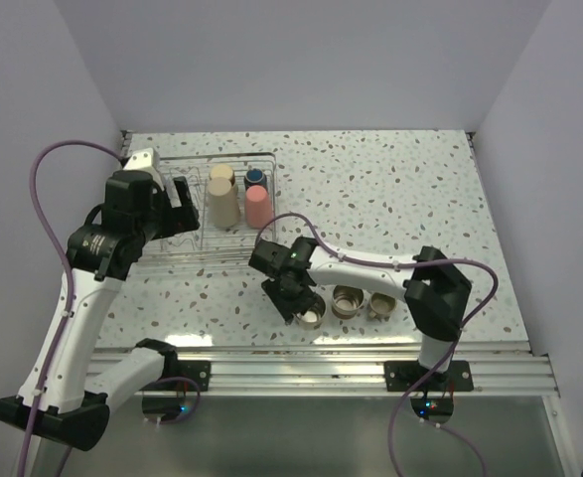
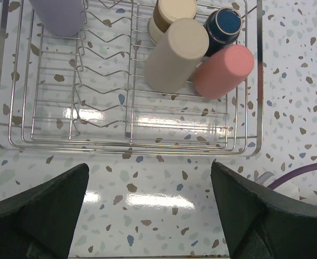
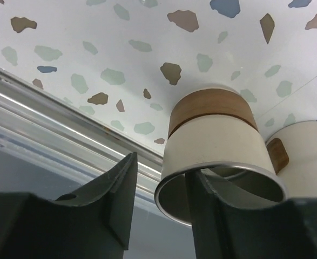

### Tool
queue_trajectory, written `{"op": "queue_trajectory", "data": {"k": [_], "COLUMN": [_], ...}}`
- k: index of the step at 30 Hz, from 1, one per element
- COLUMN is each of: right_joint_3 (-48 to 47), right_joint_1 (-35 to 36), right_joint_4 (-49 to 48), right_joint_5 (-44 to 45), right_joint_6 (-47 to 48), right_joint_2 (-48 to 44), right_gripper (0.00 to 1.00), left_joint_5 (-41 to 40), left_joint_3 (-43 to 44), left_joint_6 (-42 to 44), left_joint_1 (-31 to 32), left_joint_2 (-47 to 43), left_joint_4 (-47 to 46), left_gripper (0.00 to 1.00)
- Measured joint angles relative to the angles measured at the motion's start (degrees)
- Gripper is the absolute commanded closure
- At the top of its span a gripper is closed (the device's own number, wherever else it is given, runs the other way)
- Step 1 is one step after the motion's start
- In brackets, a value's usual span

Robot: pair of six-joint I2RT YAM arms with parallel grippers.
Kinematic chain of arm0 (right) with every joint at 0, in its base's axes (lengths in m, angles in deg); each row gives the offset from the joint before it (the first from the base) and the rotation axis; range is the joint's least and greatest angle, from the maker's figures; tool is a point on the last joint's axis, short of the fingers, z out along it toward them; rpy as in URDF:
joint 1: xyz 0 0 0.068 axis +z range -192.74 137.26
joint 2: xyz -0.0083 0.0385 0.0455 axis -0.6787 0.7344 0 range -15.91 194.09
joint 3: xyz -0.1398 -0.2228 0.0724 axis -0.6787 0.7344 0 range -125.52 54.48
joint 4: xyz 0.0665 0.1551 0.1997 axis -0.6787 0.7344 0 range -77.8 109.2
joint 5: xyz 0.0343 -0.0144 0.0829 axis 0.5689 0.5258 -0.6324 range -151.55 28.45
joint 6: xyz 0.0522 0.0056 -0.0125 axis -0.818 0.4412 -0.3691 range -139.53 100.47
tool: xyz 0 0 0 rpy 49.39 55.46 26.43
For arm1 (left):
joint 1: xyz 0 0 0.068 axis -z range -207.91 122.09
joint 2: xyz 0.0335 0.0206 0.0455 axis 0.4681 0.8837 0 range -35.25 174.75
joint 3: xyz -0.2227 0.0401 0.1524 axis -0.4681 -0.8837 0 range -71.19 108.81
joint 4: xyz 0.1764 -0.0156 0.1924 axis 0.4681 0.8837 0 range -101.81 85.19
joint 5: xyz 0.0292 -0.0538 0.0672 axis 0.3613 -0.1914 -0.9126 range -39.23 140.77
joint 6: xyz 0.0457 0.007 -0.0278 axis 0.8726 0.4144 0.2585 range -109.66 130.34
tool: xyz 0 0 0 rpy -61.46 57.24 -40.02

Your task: Load the cups into the dish rack

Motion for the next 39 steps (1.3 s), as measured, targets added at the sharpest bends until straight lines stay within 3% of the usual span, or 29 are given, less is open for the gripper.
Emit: {"op": "queue_trajectory", "data": {"k": [5, 6, 7, 13, 17, 21, 29, 34, 39], "right_joint_3": [0.52, 0.52, 0.52, -4.61, -18.45, -30.27, -24.98, -21.51, -17.29], "right_joint_1": [1.97, 2.16, 2.25, 2.29, 1.79, -1.66, -16.83, -17.05, -17.64], "right_joint_4": [-0.02, 0.0, 0.04, 3.69, 7.96, 4.15, -16.06, -29.0, -38.25], "right_joint_5": [2.19, 2.71, 3.02, 6.19, 7.72, 3.37, -16.22, -24.22, -28.98], "right_joint_6": [-0.68, -0.83, -0.81, -1.03, -0.52, -0.48, -11.45, -19.54, -26.12], "right_joint_2": [0.46, 0.46, 0.46, 0.39, 0.5, -2.23, -16.24, -19.23, -19.41], "right_gripper": [0.86, 0.98, 1.0, 1.0, 1.0, 1.0, 1.0, 1.0, 1.0], "left_joint_5": [-0.02, -0.02, -0.02, -0.22, -0.24, 4.87, 30.56, 45.72, 54.36], "left_joint_3": [0.0, 0.0, 0.0, 0.02, 0.61, 1.51, -0.92, -4.96, -10.38], "left_joint_6": [-0.02, 0.0, -0.02, 0.07, 0.37, 1.29, -1.97, -8.57, -16.85], "left_joint_1": [0.0, 0.0, 0.0, 0.0, 0.0, -0.04, -1.29, -2.89, -6.12], "left_joint_2": [0.07, 0.13, 0.2, 1.16, 2.14, 1.84, -3.45, -4.28, -4.15], "left_joint_4": [0.2, 0.22, 0.26, 0.28, 0.28, -2.05, -19.98, -34.8, -49.64], "left_gripper": [0.03, 0.03, 0.03, 0.03, 0.03, 0.02, 0.0, 0.0, 0.0]}}
